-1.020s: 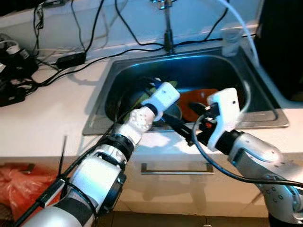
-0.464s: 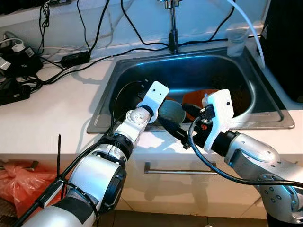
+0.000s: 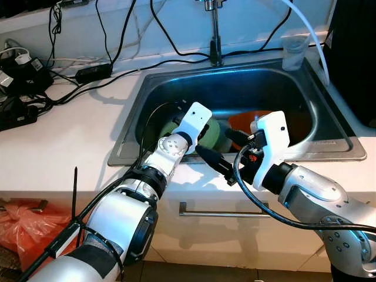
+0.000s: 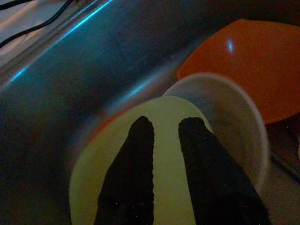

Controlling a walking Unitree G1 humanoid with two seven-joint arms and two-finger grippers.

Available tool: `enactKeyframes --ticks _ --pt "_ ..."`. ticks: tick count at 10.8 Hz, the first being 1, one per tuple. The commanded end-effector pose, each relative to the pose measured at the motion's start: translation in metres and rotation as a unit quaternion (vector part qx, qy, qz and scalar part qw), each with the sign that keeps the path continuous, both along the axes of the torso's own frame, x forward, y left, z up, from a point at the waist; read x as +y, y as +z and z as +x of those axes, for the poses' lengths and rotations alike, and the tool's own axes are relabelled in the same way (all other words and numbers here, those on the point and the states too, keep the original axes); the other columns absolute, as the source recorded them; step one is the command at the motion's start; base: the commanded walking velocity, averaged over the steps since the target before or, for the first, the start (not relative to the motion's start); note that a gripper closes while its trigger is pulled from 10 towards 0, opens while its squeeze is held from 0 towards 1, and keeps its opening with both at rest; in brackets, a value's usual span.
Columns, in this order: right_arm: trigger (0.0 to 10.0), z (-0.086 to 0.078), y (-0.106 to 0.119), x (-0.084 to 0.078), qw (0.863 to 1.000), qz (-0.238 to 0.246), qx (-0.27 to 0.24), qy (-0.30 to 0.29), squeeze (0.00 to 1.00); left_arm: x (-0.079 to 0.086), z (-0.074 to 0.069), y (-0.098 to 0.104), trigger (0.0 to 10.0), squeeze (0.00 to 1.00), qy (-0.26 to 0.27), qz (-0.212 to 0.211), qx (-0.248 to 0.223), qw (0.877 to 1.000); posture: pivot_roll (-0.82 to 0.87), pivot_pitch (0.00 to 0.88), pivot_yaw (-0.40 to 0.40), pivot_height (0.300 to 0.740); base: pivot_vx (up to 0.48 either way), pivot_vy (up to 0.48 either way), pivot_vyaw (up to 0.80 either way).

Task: Kitchen organization

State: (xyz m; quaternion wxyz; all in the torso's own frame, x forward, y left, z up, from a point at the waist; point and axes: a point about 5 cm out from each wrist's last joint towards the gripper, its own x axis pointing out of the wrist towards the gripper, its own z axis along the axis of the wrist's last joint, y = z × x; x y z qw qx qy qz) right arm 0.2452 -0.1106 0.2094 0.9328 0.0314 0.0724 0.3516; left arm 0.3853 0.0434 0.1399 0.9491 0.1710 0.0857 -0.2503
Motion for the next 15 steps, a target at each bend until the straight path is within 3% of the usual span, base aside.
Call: enactKeyframes --ticks 1,6,10,12,15 --pt "10.0 -0.004 0.004 0.007 1.0 0.003 -0.005 0.018 0.0 0.005 -0.001 -0.006 10.0 1.0 0.002 0.01 0.016 1.0 -0.29 0.0 0.193 0.74 0.0 0.0 0.0" --pt "10.0 -0.002 0.001 0.006 1.0 0.004 -0.001 0.014 0.0 0.004 0.001 -0.001 10.0 1.0 0.004 -0.012 0.014 1.0 -0.28 0.0 0.193 0.74 0.0 0.0 0.0" --pt "10.0 0.006 -0.002 0.006 1.0 -0.005 -0.001 0.003 0.0 0.002 0.008 0.022 10.0 1.0 0.014 -0.123 -0.002 0.992 -0.27 0.0 0.198 0.74 0.0 0.0 0.0" --pt "10.0 0.009 -0.002 0.005 1.0 0.006 -0.004 -0.004 0.0 -0.002 0.007 0.029 10.0 1.0 -0.011 -0.158 -0.008 0.987 -0.25 0.0 0.193 0.74 0.0 0.0 0.0" --pt "10.0 0.018 -0.006 0.009 1.0 0.005 -0.006 -0.001 0.0 0.01 0.008 0.032 10.0 1.0 -0.017 -0.19 -0.021 0.981 -0.2 0.0 0.191 0.74 0.0 0.0 0.0"
